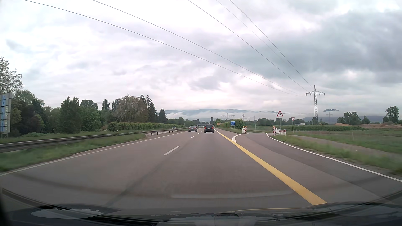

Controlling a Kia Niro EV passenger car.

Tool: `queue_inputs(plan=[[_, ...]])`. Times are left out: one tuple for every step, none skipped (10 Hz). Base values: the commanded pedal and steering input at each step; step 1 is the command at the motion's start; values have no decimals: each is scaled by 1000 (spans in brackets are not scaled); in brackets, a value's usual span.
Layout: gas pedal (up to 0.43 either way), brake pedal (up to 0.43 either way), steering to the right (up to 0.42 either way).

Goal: Follow the waypoints while adhering to traffic rules and regulations

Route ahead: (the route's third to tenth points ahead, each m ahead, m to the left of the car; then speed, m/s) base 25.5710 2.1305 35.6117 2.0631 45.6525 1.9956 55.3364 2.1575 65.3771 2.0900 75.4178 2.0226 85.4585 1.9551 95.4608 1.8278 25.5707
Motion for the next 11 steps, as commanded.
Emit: queue_inputs(plan=[[150, 0, 1], [150, 0, 1], [150, 0, 1], [150, 0, 0], [150, 0, 1], [150, 0, 1], [150, 0, 1], [150, 0, 0], [150, 0, 1], [150, 0, 1], [150, 0, 1]])
